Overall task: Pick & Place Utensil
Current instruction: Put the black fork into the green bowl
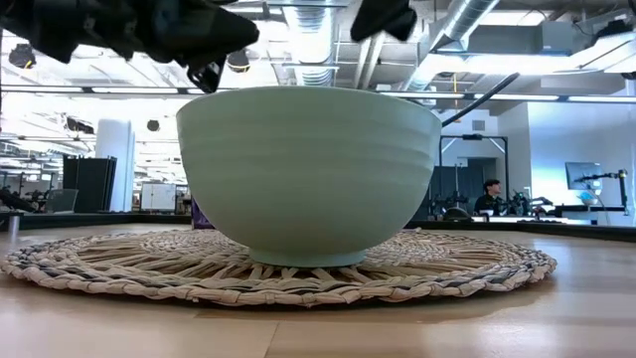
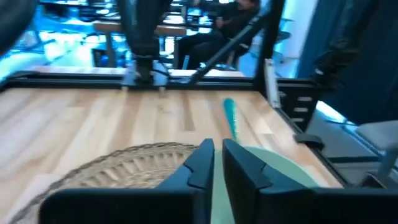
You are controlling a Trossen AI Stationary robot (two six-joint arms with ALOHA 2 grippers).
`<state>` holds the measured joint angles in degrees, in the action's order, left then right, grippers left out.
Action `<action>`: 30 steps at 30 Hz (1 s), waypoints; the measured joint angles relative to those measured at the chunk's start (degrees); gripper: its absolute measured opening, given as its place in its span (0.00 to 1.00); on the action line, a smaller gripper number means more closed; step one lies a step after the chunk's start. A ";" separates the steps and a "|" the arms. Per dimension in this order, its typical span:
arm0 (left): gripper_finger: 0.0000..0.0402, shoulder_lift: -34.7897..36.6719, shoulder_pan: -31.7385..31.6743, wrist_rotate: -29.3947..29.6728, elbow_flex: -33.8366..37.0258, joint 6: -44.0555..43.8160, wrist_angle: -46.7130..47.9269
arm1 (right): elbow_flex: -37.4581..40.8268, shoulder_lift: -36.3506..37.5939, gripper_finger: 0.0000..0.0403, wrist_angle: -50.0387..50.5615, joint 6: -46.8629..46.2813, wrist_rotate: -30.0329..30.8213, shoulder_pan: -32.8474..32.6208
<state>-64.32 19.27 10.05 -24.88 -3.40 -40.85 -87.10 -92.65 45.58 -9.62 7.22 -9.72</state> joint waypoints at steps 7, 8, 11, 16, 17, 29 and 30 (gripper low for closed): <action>0.20 4.70 -0.04 6.57 -4.84 0.25 9.56 | 14.35 9.44 0.09 -16.09 5.73 -1.98 5.45; 0.21 5.11 -0.08 8.10 -5.86 0.51 11.39 | 17.02 10.63 0.09 -18.55 6.17 -2.43 6.41; 0.23 5.79 -0.02 12.86 -9.50 1.20 18.87 | 24.79 13.12 0.09 -29.03 10.74 -3.78 8.95; 0.24 5.45 -0.04 20.42 -16.65 -3.58 35.02 | 33.17 14.85 0.09 -46.17 16.72 -11.08 13.92; 0.24 5.43 -0.01 21.22 -18.03 -5.45 38.65 | 33.46 14.75 0.09 -47.94 17.08 -12.94 15.12; 0.24 4.20 3.92 13.32 -22.00 -48.37 77.92 | 33.69 13.46 0.09 -42.59 12.67 -19.34 20.13; 0.24 4.00 4.36 10.25 -21.99 -52.26 80.22 | 33.56 13.04 0.09 -43.33 12.96 -19.35 19.82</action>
<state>-60.32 23.62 20.30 -46.87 -55.65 39.36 -53.54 -79.61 2.25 3.34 -12.12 10.10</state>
